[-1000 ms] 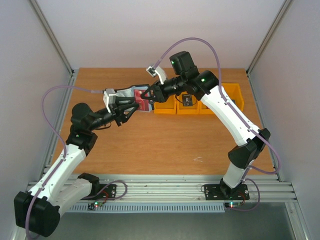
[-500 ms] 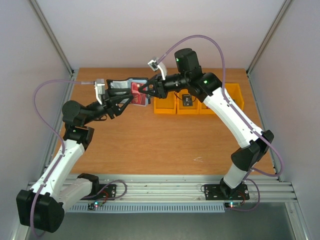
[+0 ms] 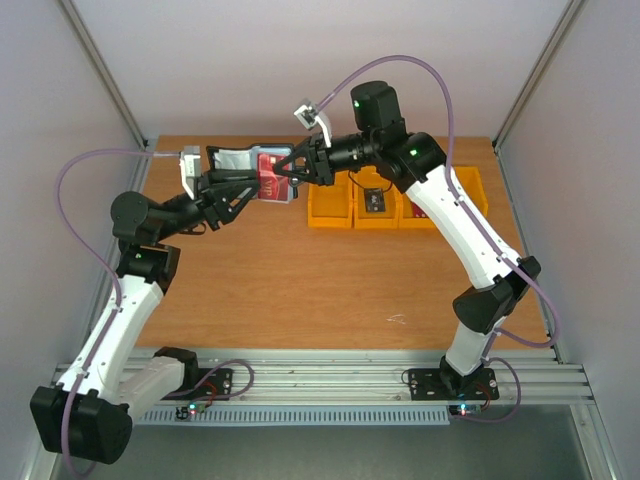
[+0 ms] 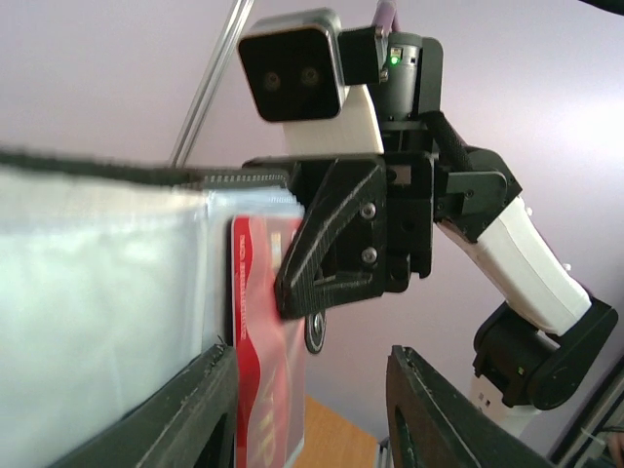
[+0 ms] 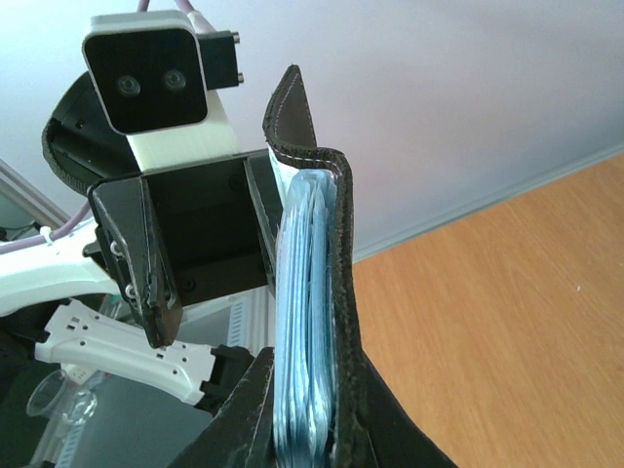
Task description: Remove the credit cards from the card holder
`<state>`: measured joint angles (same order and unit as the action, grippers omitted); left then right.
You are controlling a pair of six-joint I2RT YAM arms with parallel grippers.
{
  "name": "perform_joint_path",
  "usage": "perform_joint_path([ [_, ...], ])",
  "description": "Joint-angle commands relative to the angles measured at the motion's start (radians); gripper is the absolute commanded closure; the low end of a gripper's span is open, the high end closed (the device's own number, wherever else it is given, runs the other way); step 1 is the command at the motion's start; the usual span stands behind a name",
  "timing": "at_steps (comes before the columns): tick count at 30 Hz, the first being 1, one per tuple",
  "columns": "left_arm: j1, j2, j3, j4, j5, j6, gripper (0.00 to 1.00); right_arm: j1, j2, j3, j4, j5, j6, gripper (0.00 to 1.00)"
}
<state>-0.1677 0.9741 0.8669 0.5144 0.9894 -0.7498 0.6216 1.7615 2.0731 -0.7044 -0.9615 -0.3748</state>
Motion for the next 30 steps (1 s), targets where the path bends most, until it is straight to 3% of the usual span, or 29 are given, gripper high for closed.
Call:
perform_joint_path([
  [1, 0.007, -0.006, 0.022, -0.112, 0.119, -0.038, 0.57, 0.014, 0.017, 0.119, 0.027, -0.070, -0.010, 0.99],
  [11, 0.014, -0.016, 0.043, -0.217, 0.117, 0.021, 0.75, 0.066, 0.018, 0.175, -0.079, -0.043, -0.104, 0.99],
  [21, -0.019, -0.007, 0.042, -0.226, 0.073, 0.110, 0.72, 0.161, 0.092, 0.288, -0.150, 0.025, -0.171, 0.99],
  [25, -0.021, -0.020, 0.031, -0.291, -0.064, 0.190, 0.69, 0.182, 0.112, 0.326, -0.194, 0.009, -0.196, 0.99],
  [27, -0.021, -0.033, 0.023, -0.317, -0.150, 0.256, 0.74, 0.183, 0.114, 0.329, -0.205, -0.027, -0.194, 0.99],
  [30, -0.021, -0.045, 0.006, -0.286, -0.137, 0.314, 0.91, 0.182, 0.107, 0.329, -0.205, -0.038, -0.188, 0.99],
])
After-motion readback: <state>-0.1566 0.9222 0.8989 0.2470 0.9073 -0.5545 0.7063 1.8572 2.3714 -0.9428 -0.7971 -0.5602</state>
